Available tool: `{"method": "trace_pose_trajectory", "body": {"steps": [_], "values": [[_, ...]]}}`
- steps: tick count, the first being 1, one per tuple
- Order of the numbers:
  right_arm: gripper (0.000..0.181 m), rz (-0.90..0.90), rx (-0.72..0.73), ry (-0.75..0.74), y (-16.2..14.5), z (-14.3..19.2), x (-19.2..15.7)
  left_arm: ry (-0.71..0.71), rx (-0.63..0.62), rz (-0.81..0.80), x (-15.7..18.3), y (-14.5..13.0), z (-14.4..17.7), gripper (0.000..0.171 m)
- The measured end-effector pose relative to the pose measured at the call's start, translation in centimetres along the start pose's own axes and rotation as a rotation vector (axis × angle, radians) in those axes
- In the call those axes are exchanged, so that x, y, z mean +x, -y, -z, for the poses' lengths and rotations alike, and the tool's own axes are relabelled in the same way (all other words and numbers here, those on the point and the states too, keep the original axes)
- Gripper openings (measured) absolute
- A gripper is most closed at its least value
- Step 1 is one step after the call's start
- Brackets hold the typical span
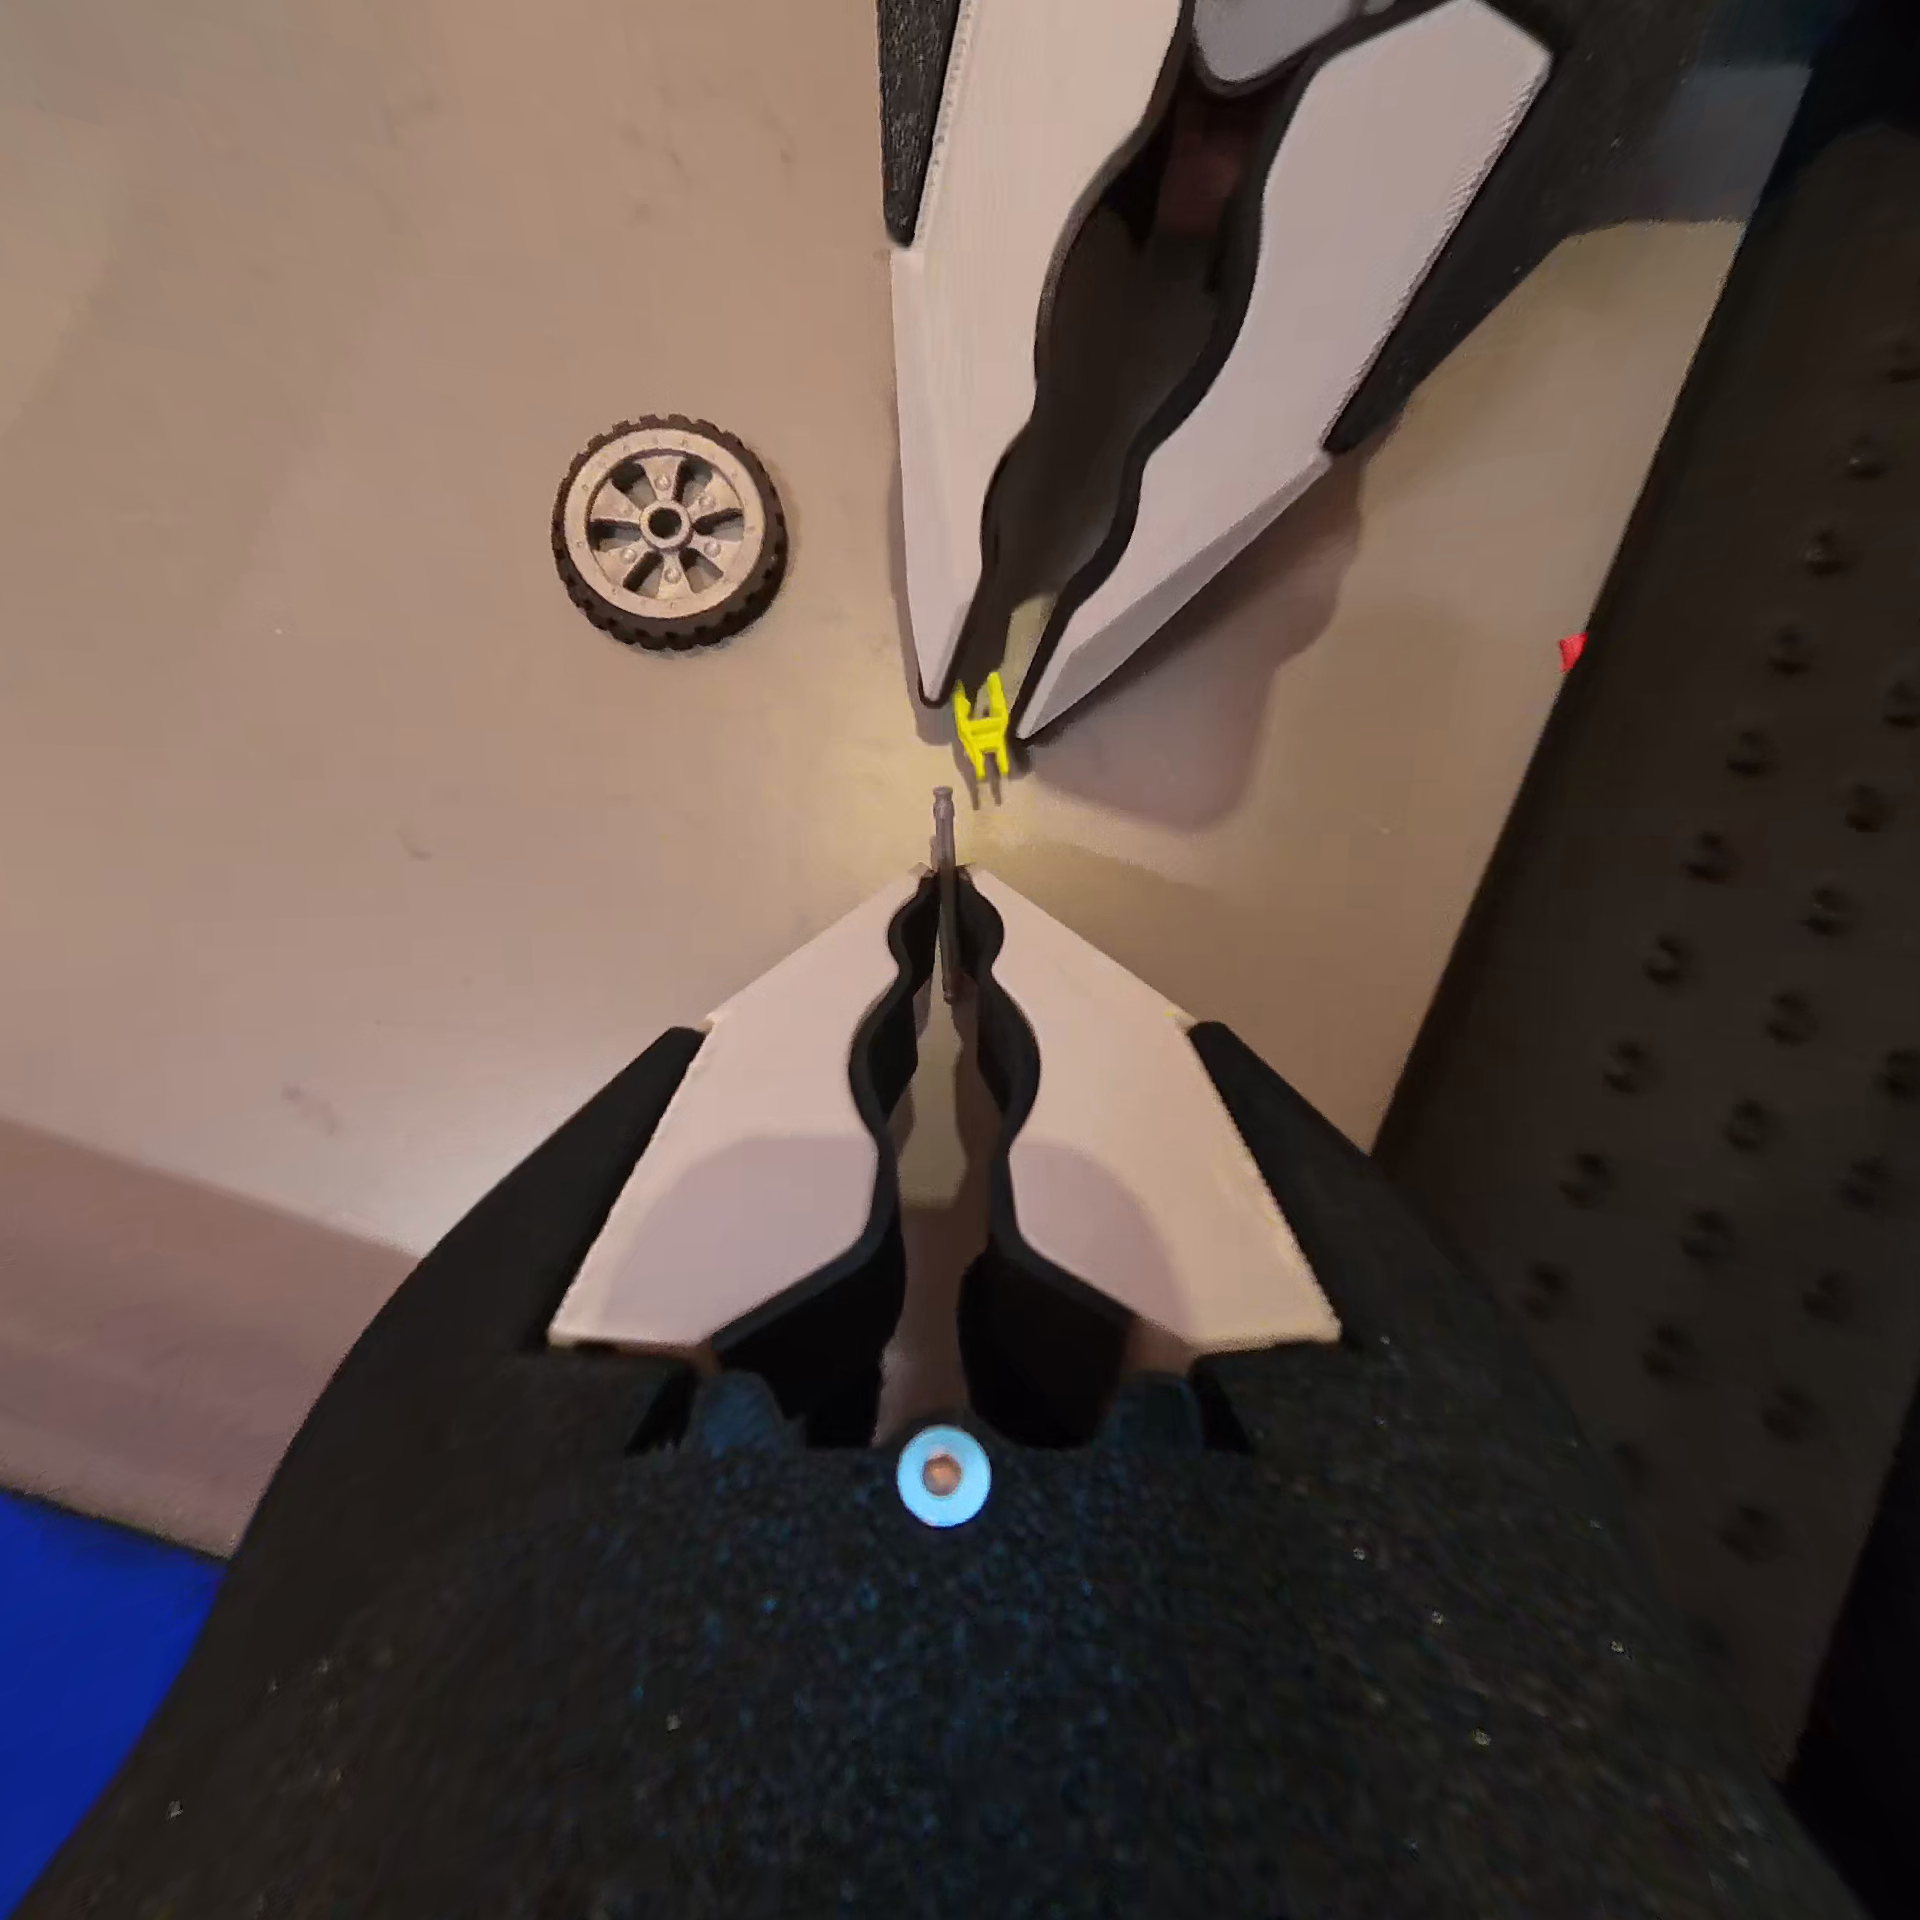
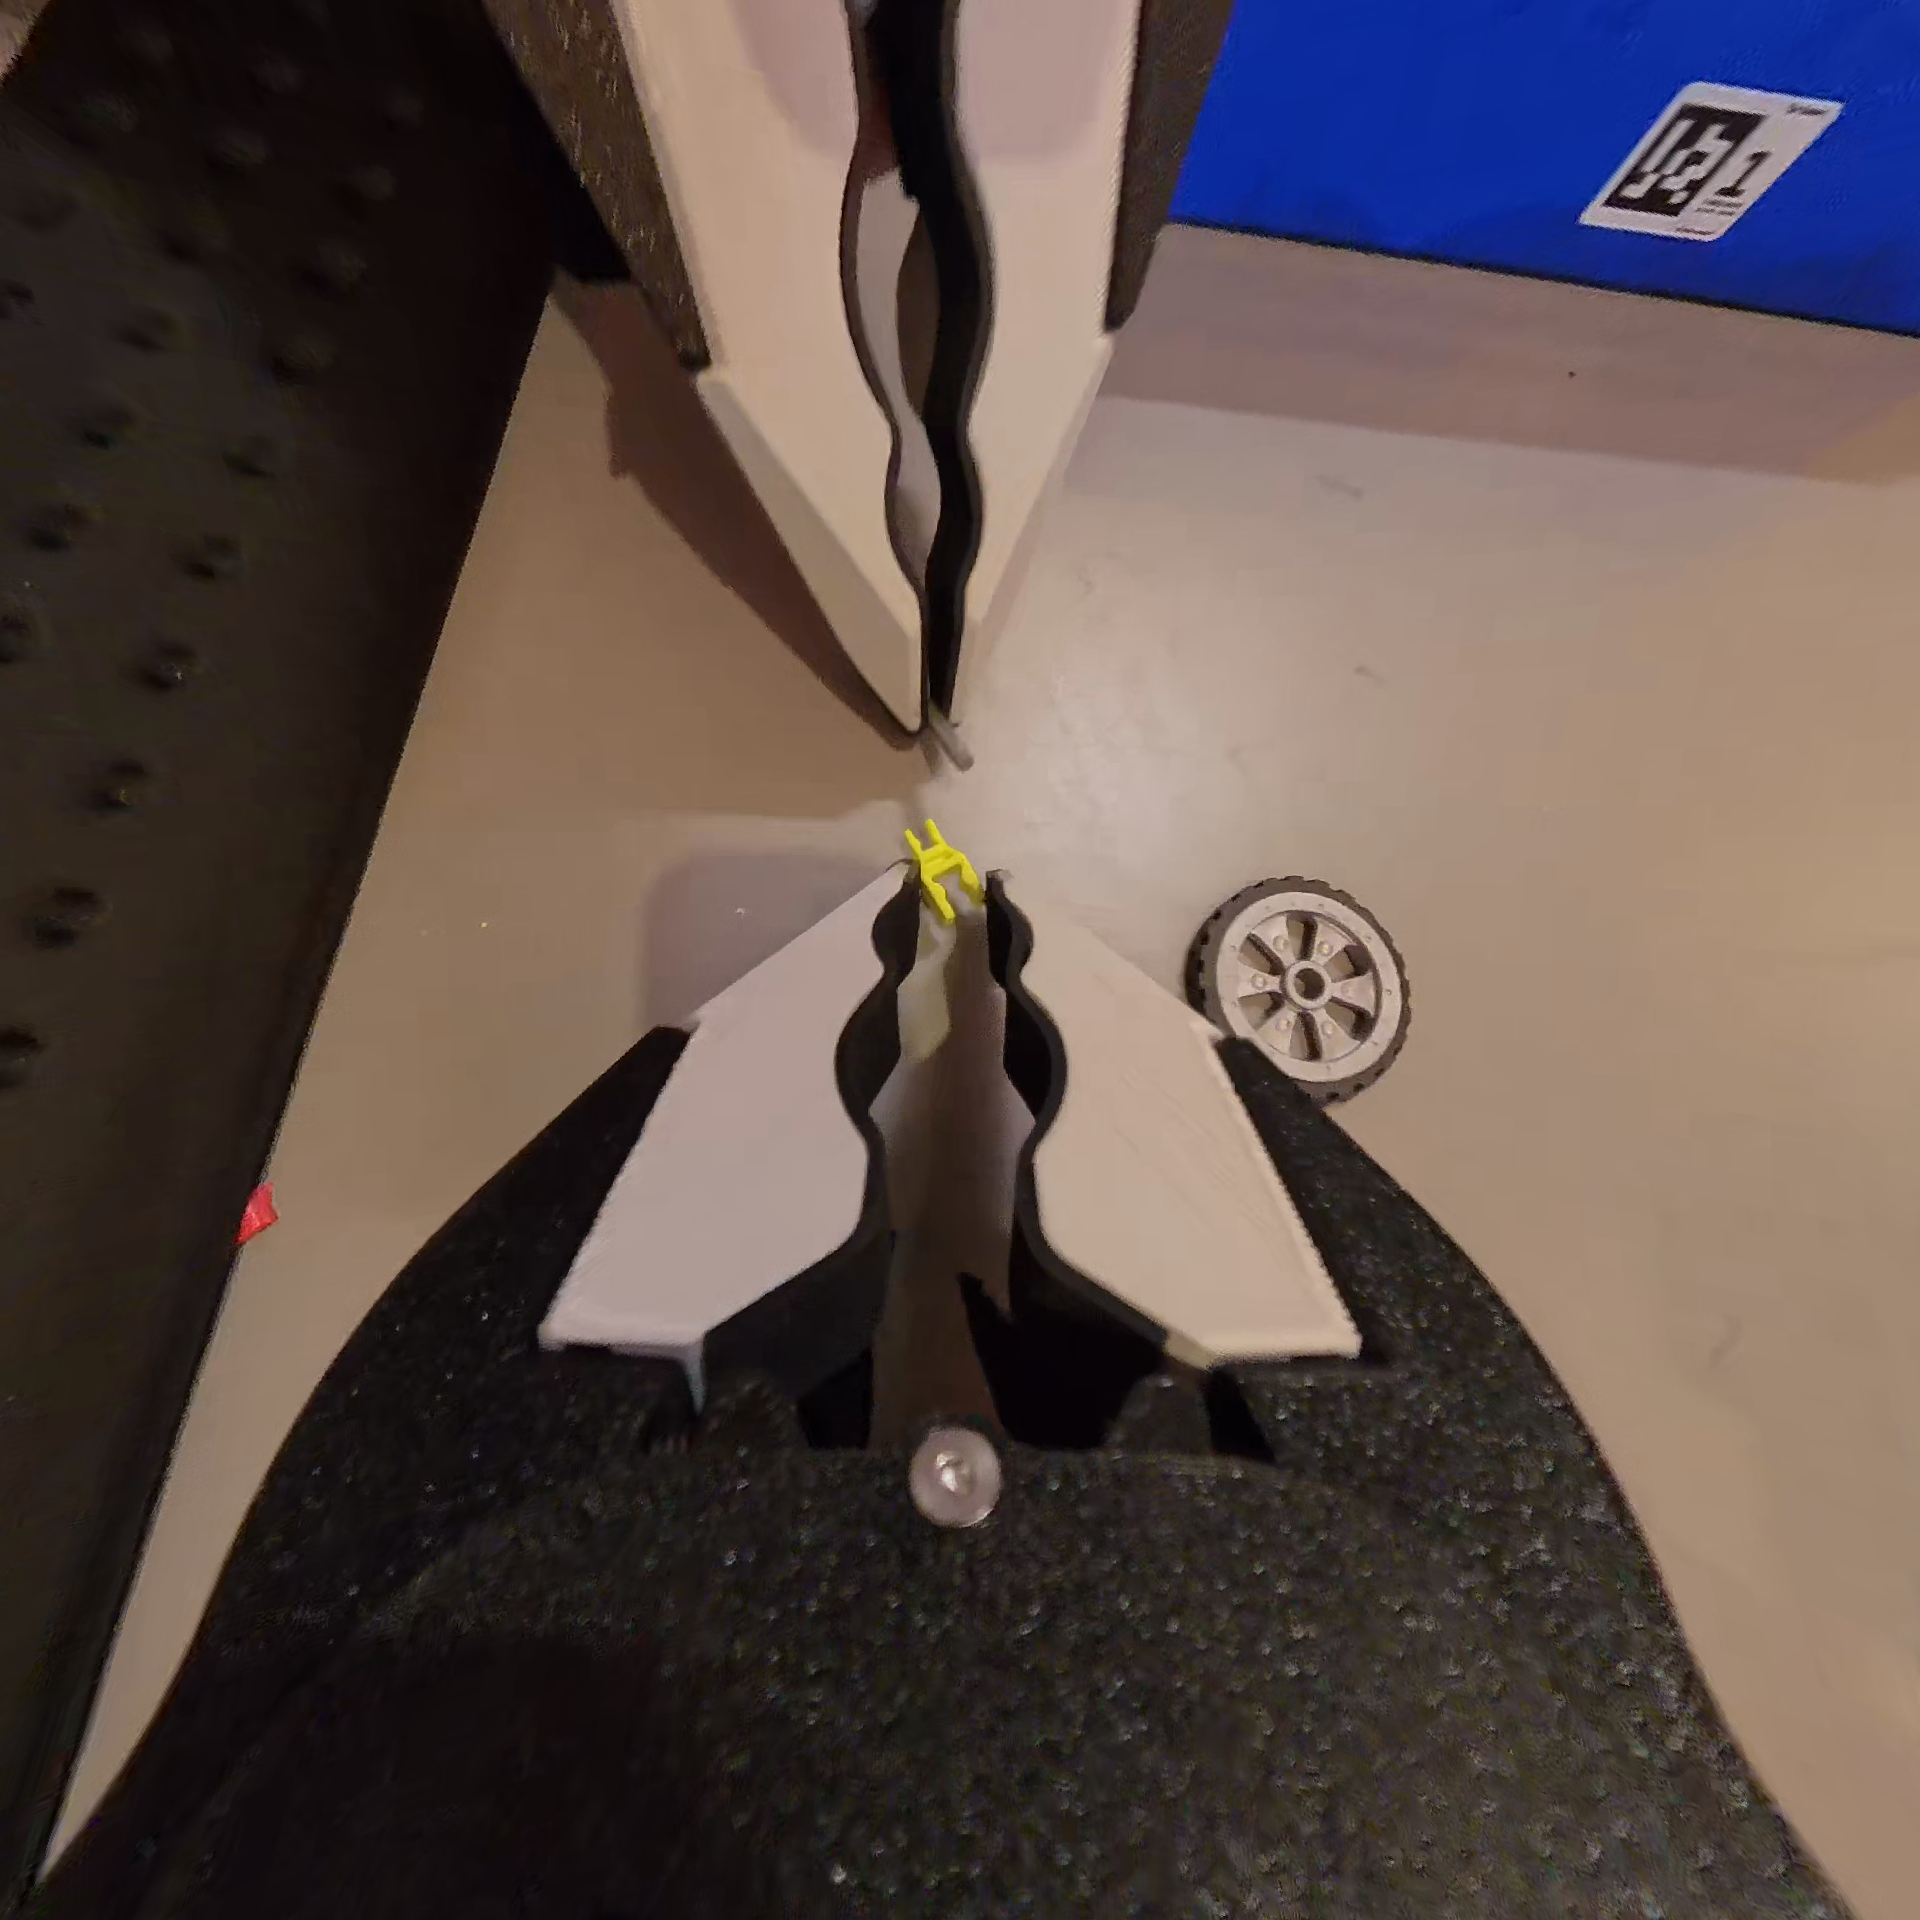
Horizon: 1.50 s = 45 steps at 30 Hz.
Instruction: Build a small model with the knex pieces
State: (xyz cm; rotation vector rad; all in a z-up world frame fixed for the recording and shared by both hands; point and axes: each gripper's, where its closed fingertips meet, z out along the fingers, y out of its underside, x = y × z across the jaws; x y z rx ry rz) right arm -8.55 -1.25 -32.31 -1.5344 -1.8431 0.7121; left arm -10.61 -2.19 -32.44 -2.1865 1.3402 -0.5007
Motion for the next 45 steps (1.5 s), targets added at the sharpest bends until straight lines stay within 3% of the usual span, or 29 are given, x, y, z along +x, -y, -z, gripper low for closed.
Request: {"method": "trace_pose_trajectory", "body": {"steps": [4, 11, 22, 29, 35, 45], "values": [[0.012, -0.06, 0.072, -0.003, 0.8, 0.7, 0.6, 0.026, 0.048, -0.01, -0.3, 0.4, -0.3, 0.0], [0.012, -0.011, -0.016, -0.025, -0.4, 0.2, 0.5, 0.006, 0.012, -0.025, 0.0, 0.0, -0.8, 0.001], [0.012, 0.033, -0.013, -0.061, 0.2, 0.2, 0.6, 0.025, 0.0, -0.062, 0.3, -0.4, -0.5, 0.013], [0.012, 0.034, -0.024, -0.057, -0.2, 0.2, 0.6, 0.092, -0.001, -0.102, -0.3, -0.4, -0.6, 0.0], [0.012, 0.02, -0.028, -0.029, -0.4, 0.2, 0.2, 0.13, 0.062, -0.101, -0.4, -0.1, -0.2, 0.0], [0.012, -0.097, 0.053, 0.079, 0.6, 0.9, -0.8, 0.052, 0.201, -0.143, 1.5, 1.0, 0.9, 0.0]]}}
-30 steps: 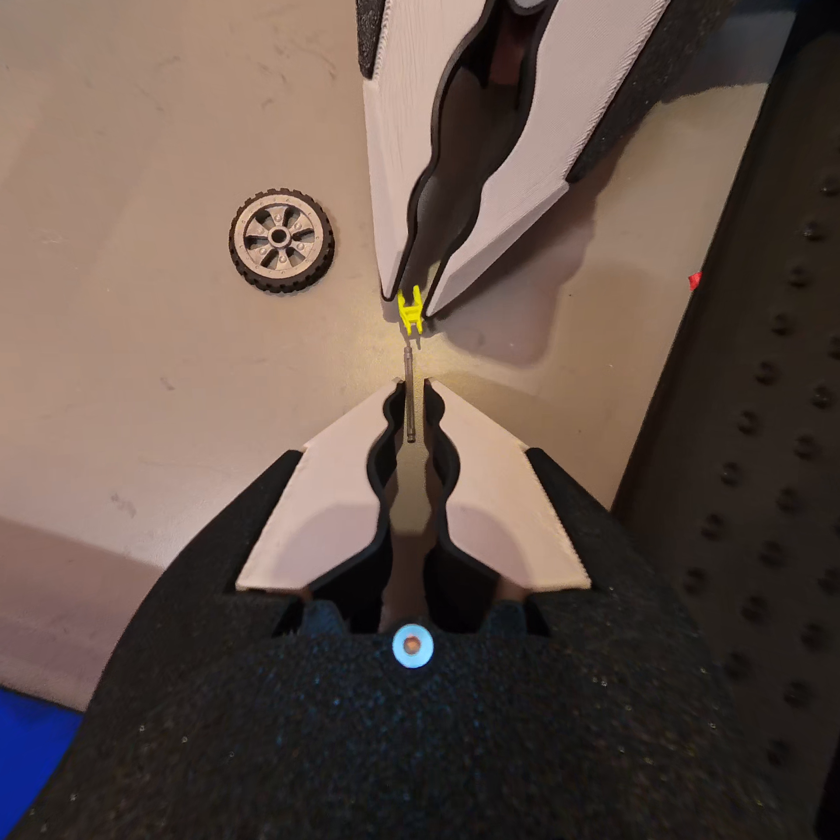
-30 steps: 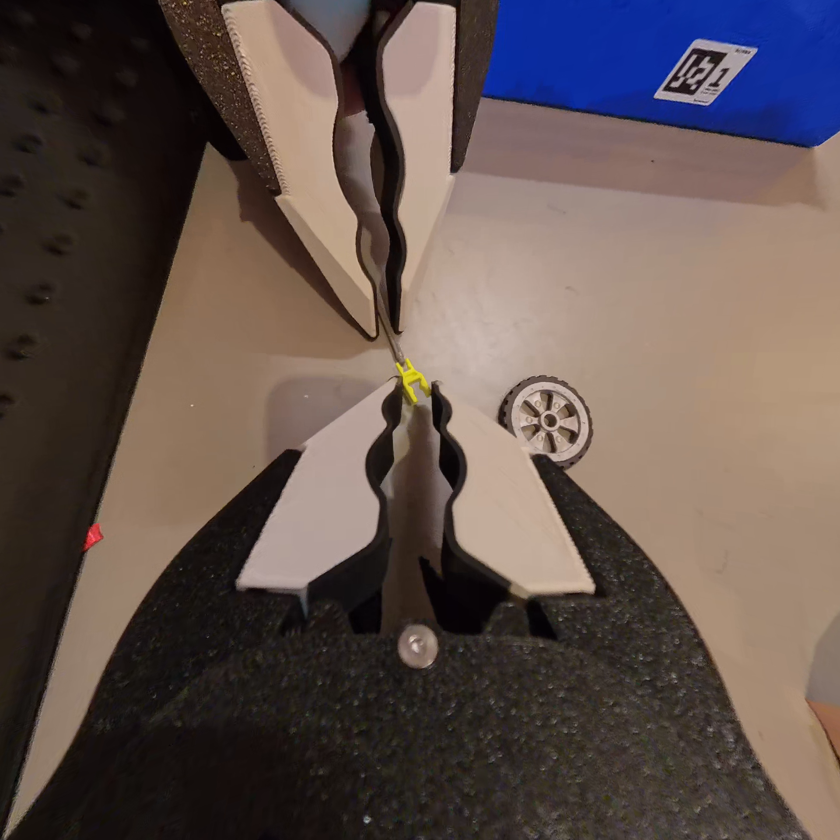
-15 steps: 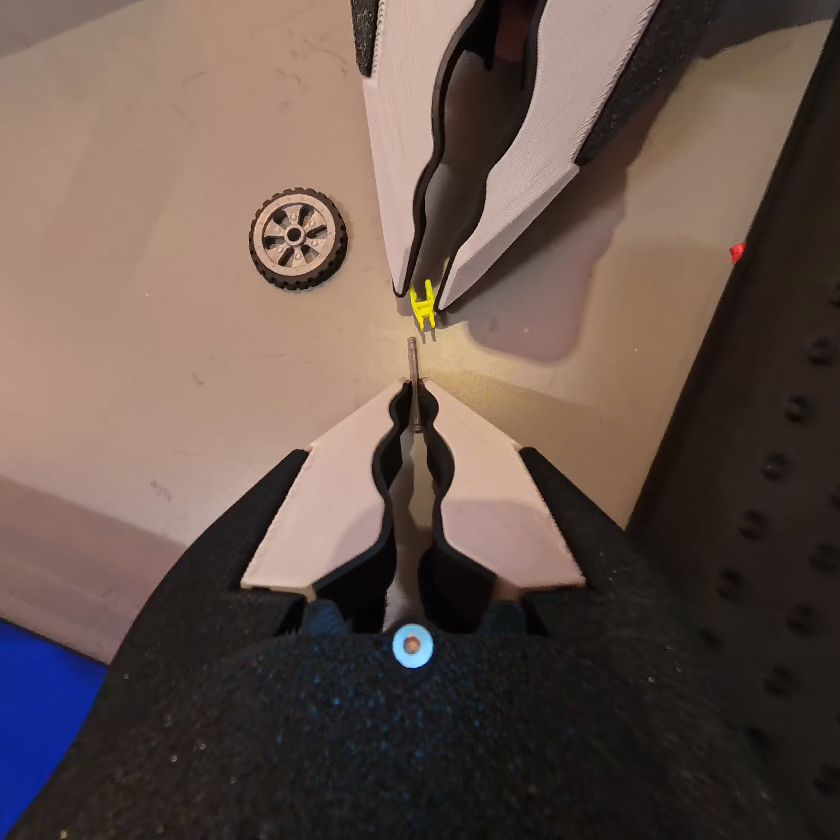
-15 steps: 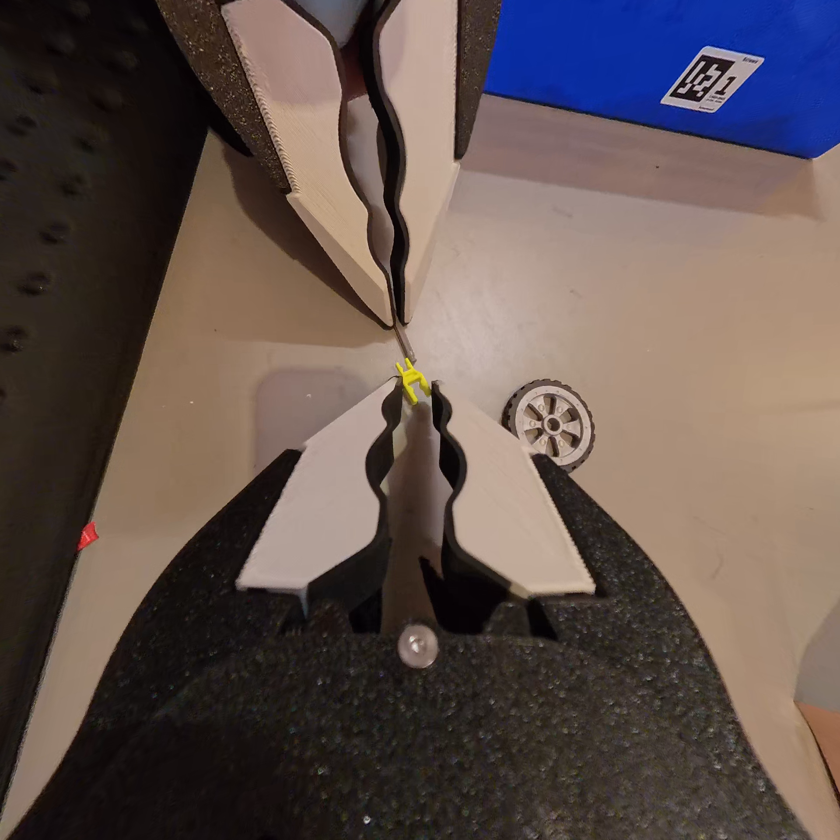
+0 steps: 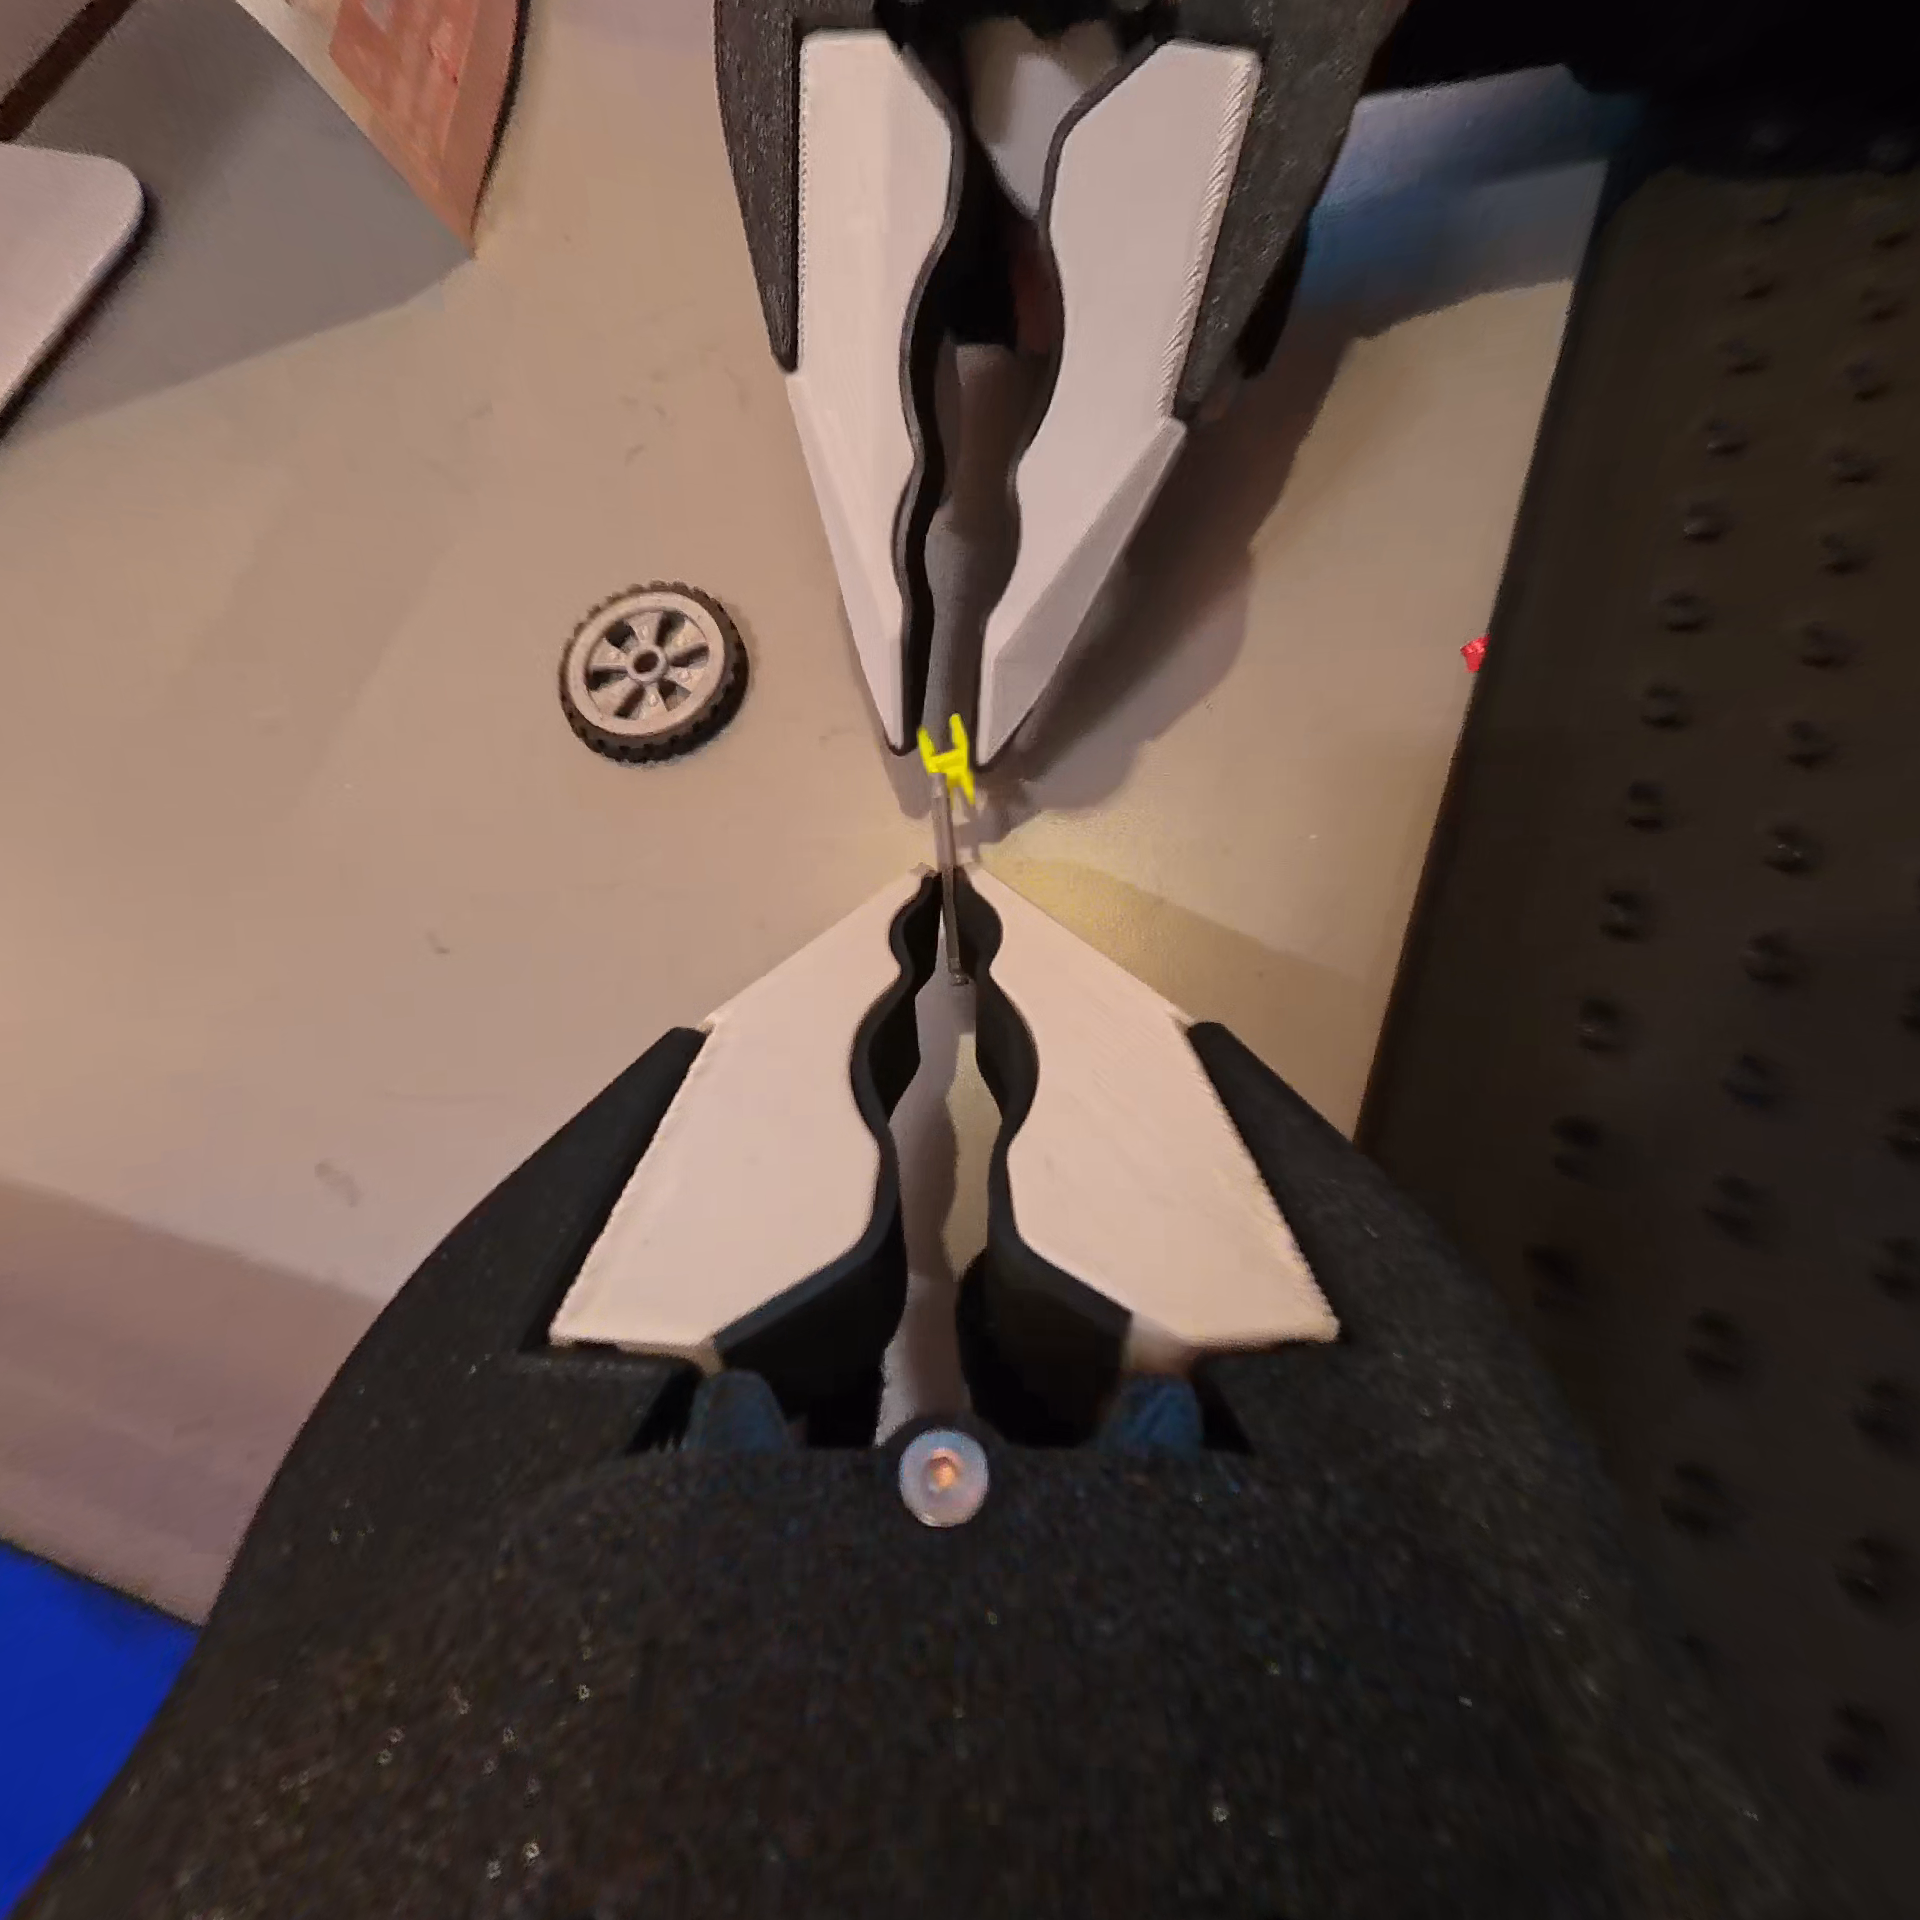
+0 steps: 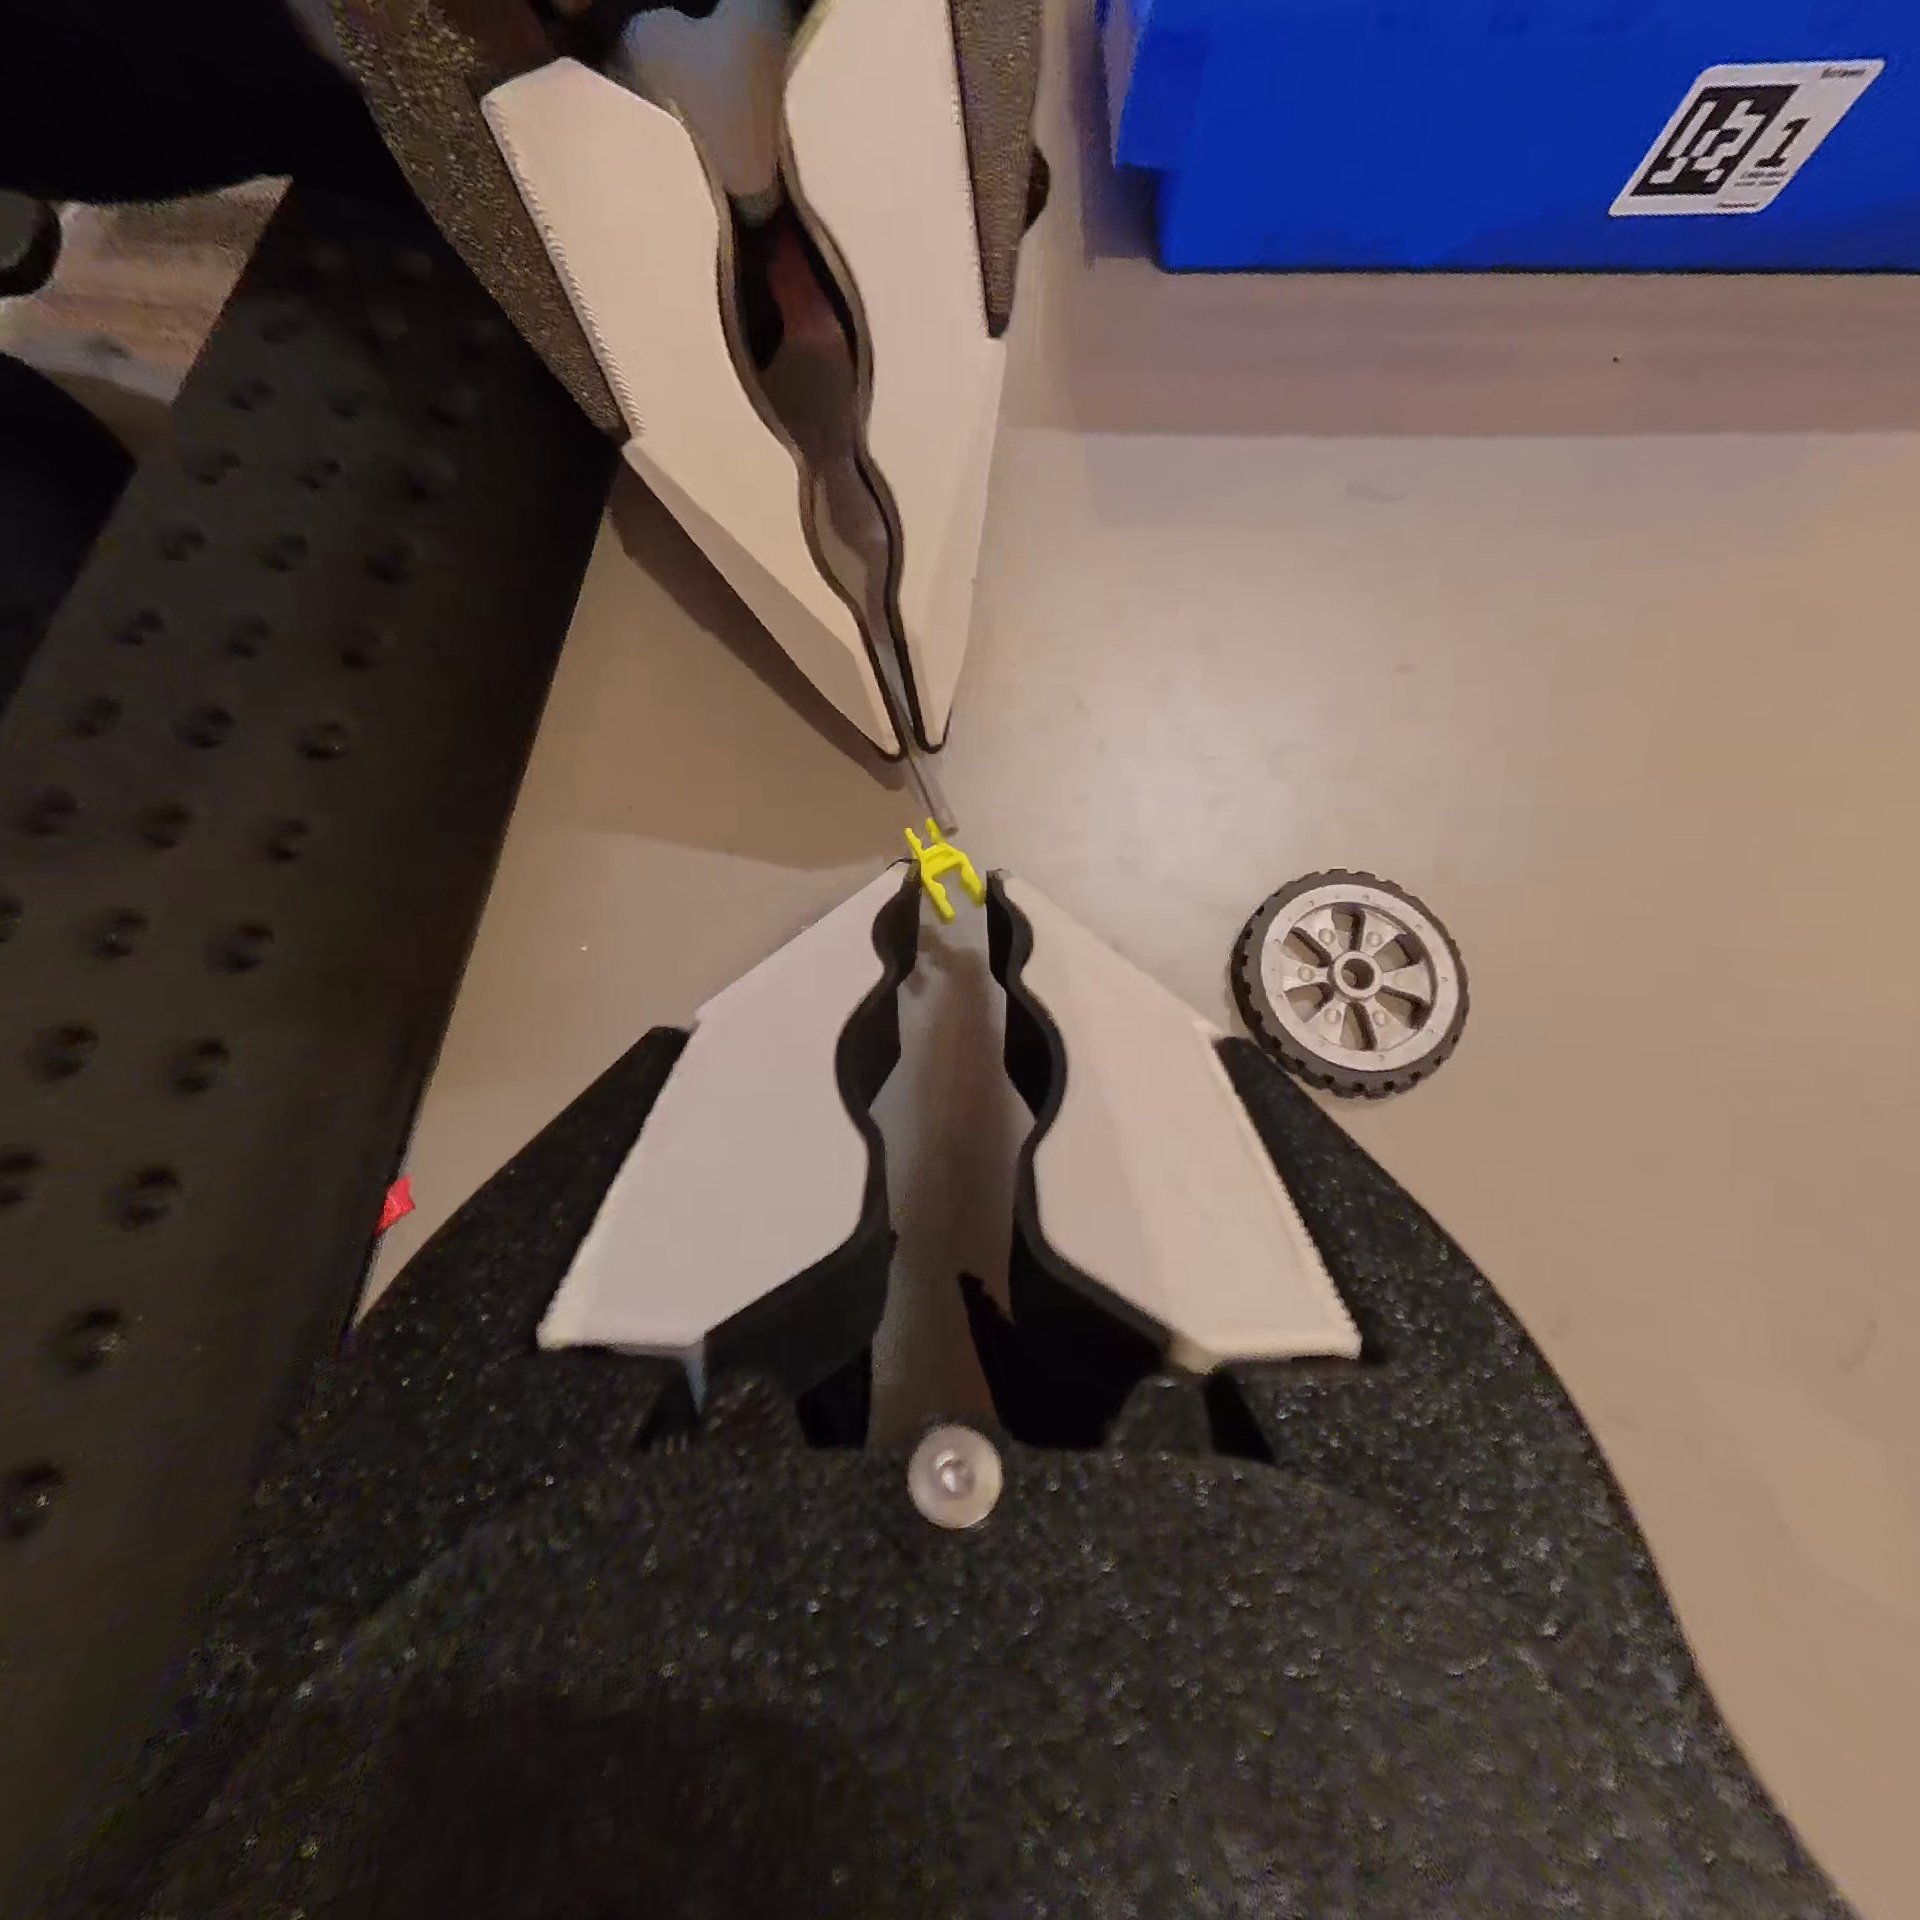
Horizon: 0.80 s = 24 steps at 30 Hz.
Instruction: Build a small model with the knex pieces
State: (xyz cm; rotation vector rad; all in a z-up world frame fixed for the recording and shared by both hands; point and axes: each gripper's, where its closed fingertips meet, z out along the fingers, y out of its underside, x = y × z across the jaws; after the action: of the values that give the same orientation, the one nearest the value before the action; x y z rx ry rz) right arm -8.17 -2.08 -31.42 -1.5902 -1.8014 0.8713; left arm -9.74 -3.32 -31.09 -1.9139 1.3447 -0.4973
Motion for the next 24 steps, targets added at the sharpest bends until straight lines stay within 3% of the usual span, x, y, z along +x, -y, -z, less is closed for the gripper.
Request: {"method": "trace_pose_trajectory", "body": {"steps": [10, 16, 24], "values": [[0.012, -0.137, 0.182, 0.053, 2.4, 1.5, 0.4, 0.002, 0.198, 0.067, -0.6, 2.7, 1.2, 0.0], [0.01, -0.181, 0.288, 0.059, 3.9, 2.4, 0.7, 0.001, 0.248, 0.109, -1.1, 3.2, 1.4, 0.0], [0.009, -0.172, 0.28, 0.047, 3.8, 2.0, 0.6, -0.005, 0.215, 0.086, -0.7, 2.7, 0.6, 0.0]]}}
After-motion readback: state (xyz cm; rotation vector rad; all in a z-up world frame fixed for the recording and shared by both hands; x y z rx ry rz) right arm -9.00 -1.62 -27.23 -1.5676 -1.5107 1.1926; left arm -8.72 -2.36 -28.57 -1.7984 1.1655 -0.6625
